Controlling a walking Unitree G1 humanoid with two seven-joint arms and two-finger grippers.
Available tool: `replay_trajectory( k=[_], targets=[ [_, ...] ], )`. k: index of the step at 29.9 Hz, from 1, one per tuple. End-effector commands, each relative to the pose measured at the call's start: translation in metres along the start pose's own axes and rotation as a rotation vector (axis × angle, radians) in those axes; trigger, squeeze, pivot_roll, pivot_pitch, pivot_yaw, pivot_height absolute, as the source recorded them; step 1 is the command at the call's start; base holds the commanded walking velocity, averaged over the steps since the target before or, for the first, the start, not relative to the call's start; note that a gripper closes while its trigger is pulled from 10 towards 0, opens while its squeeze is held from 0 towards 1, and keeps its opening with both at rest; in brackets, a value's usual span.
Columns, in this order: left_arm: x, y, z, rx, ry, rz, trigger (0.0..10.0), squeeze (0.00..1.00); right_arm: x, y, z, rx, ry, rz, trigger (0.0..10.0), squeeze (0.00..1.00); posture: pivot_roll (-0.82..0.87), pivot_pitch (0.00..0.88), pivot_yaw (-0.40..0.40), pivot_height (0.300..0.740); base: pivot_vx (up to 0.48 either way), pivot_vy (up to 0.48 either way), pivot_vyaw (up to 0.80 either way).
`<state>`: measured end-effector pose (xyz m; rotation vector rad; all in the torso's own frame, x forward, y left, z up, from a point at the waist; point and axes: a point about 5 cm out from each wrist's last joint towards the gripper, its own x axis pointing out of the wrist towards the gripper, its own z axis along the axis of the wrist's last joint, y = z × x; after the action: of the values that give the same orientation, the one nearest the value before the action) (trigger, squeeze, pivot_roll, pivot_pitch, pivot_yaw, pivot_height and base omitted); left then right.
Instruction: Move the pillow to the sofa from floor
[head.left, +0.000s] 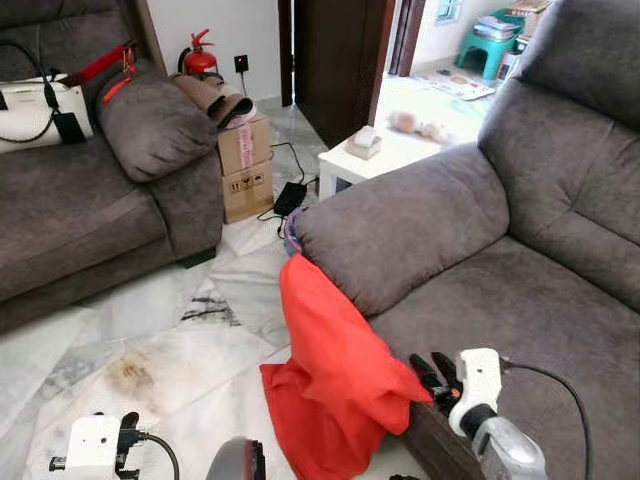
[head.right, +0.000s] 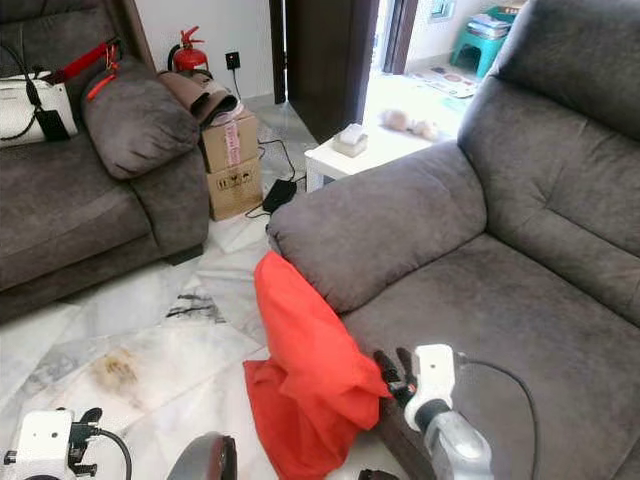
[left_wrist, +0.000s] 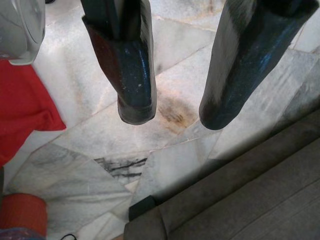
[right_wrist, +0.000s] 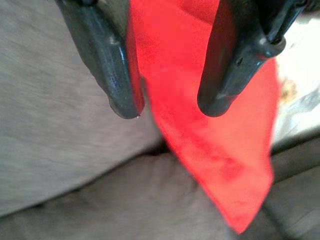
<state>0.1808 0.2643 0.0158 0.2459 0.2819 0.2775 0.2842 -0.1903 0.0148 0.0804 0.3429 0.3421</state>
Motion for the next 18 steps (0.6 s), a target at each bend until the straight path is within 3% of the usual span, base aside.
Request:
replay_trajectory(
  k=[1,4,10,18],
  targets=[
    [-0.002,0.001,-0.002,0.009,0.007,0.007,10.0,0.0,0.0,0.001,0.0,-0.01,0.016,0.014,10.0,1.0,0.16,0.126,-0.014,0.61,0.0,0.0,0.0],
    [-0.003,-0.001,-0.003,0.005,0.004,-0.003,10.0,0.0,-0.005,0.001,-0.002,-0.132,0.033,0.077,10.0,1.0,0.15,0.132,-0.016,0.61,0.0,0.0,0.0],
    [-0.001,-0.009,0.0,0.0,-0.014,-0.013,10.0,0.0,-0.006,0.005,-0.009,-0.214,0.084,0.125,10.0,1.0,0.15,0.134,-0.015,0.61,0.0,0.0,0.0],
    [0.003,-0.014,0.006,-0.02,-0.039,-0.029,10.0,0.0,0.006,0.023,-0.009,-0.195,0.096,0.178,10.0,1.0,0.16,0.13,-0.019,0.61,0.0,0.0,0.0]
  ],
)
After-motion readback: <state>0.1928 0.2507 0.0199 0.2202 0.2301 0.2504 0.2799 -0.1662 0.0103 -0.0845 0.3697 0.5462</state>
